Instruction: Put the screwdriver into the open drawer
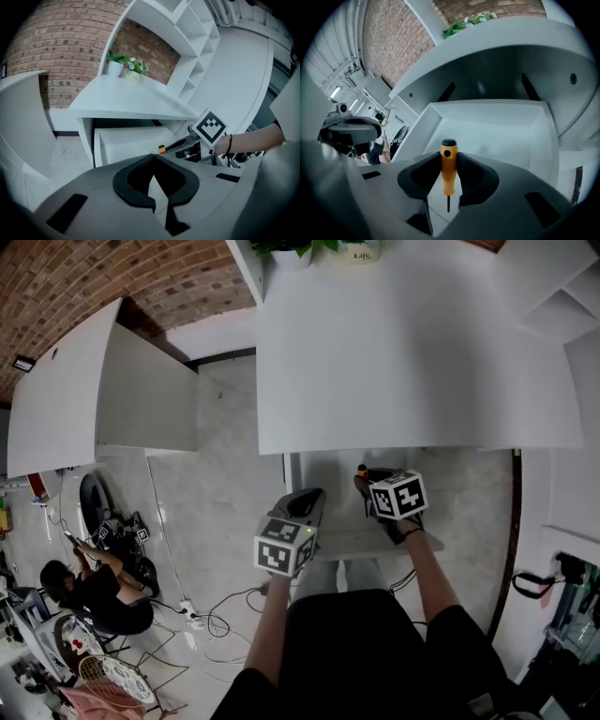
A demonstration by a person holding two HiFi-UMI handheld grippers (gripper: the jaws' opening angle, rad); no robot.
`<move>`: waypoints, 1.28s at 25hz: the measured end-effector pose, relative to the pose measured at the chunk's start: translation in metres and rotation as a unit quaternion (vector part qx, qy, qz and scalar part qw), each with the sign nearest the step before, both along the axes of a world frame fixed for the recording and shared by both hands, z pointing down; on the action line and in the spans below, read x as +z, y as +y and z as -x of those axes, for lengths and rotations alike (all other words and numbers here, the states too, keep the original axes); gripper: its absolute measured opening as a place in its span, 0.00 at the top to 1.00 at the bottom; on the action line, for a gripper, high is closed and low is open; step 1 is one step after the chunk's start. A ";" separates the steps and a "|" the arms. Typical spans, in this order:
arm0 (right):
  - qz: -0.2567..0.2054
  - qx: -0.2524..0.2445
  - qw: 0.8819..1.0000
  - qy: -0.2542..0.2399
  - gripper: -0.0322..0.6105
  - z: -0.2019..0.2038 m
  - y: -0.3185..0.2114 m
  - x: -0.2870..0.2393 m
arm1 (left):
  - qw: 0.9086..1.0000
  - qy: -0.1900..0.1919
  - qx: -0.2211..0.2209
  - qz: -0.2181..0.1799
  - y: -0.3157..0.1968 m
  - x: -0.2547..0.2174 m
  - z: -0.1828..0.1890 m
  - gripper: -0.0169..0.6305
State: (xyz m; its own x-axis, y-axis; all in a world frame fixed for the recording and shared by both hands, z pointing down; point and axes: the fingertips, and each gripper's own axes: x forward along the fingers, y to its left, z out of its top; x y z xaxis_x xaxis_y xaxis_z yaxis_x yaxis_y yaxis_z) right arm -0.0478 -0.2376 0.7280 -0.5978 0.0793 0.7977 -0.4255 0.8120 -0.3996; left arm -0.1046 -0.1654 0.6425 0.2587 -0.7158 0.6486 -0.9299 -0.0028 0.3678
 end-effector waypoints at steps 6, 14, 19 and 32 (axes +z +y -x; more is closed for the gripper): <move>0.003 0.013 0.999 0.029 0.77 0.001 -0.004 0.026 | 1.000 0.009 0.003 0.017 -0.002 0.013 0.001 0.96; 0.015 0.022 0.999 0.037 0.77 0.010 -0.002 0.047 | 1.000 0.008 0.011 0.025 -0.005 0.022 0.004 0.96; 0.016 0.037 0.998 0.046 0.77 0.010 -0.003 0.058 | 1.000 0.011 0.014 0.025 -0.008 0.026 0.003 0.96; 0.026 0.051 0.995 0.082 0.77 0.009 -0.004 0.081 | 0.999 0.001 0.019 0.026 -0.012 0.029 0.000 0.96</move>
